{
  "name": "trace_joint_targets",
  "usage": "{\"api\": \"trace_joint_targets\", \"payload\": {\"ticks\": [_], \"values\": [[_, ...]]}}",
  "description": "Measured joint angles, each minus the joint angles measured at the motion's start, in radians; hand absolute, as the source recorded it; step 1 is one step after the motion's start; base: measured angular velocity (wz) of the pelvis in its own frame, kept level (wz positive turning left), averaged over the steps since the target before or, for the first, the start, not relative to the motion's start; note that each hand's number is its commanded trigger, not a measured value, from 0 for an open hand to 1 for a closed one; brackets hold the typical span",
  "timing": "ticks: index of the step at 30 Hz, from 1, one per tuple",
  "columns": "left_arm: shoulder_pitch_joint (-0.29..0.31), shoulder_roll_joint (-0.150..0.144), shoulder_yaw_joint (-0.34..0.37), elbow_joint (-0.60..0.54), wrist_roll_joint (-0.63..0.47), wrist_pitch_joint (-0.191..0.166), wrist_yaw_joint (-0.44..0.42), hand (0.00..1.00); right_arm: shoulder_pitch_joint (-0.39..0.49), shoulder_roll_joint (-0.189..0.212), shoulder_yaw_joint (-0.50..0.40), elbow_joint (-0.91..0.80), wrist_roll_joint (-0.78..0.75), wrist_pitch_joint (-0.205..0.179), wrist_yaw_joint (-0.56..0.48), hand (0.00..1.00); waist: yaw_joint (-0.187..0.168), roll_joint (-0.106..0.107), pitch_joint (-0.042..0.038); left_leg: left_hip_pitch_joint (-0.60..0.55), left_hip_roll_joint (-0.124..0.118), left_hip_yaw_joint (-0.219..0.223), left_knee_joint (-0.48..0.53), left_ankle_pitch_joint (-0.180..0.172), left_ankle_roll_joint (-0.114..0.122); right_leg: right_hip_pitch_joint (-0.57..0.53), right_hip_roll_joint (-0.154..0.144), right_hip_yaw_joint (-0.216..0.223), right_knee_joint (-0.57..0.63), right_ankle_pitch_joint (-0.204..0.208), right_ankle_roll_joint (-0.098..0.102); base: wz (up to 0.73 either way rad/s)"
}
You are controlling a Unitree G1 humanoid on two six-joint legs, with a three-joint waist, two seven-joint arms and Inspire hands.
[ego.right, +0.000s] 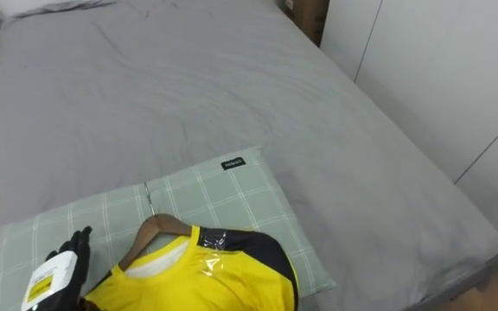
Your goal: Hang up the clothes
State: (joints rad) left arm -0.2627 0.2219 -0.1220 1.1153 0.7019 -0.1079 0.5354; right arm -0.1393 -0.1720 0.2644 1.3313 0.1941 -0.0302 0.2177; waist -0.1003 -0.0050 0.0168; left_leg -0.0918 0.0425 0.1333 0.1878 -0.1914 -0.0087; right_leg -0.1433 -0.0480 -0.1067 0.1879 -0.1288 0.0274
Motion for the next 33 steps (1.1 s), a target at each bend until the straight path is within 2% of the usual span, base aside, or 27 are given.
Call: {"api": "trace_joint_targets", "payload": {"ticks": [5, 10, 25, 33], "values": [[-0.027, -0.003, 0.0, 0.037, 0.0, 0.003, 0.007, 0.0, -0.019, 0.011, 0.029, 0.001, 0.005, 0.001, -0.023, 0.0, 0.007, -0.017, 0.0093, -0.007, 0.0, -0.002, 0.0, 0.0, 0.0, -0.004, 0.0, -0.003, 0.0, 0.0, 0.0, 0.0], [-0.032, -0.007, 0.0, 0.046, -0.006, 0.006, 0.007, 0.0, -0.031, 0.012, 0.03, 0.002, 0.004, 0.005, -0.033, 0.0, 0.017, -0.02, 0.0085, -0.029, 0.0, -0.003, 0.003, 0.002, 0.002, -0.023, -0.001, -0.007, -0.001, 0.005, -0.002, 0.0], [-0.038, -0.015, -0.004, 0.054, -0.025, 0.023, 0.007, 0.0, -0.056, 0.012, 0.03, 0.009, 0.001, 0.009, -0.041, 0.0, 0.017, -0.019, 0.0085, -0.044, 0.0, -0.005, 0.004, 0.006, 0.001, -0.035, -0.001, -0.011, -0.002, 0.007, -0.004, 0.01], [-0.047, -0.037, -0.004, 0.054, -0.024, 0.042, 0.007, 0.0, -0.073, 0.017, 0.03, 0.043, 0.0, 0.02, -0.041, 0.0, 0.018, -0.02, 0.0085, -0.048, 0.0, -0.006, 0.005, 0.006, 0.001, -0.039, -0.001, -0.011, -0.002, 0.007, -0.004, 0.0]]}}
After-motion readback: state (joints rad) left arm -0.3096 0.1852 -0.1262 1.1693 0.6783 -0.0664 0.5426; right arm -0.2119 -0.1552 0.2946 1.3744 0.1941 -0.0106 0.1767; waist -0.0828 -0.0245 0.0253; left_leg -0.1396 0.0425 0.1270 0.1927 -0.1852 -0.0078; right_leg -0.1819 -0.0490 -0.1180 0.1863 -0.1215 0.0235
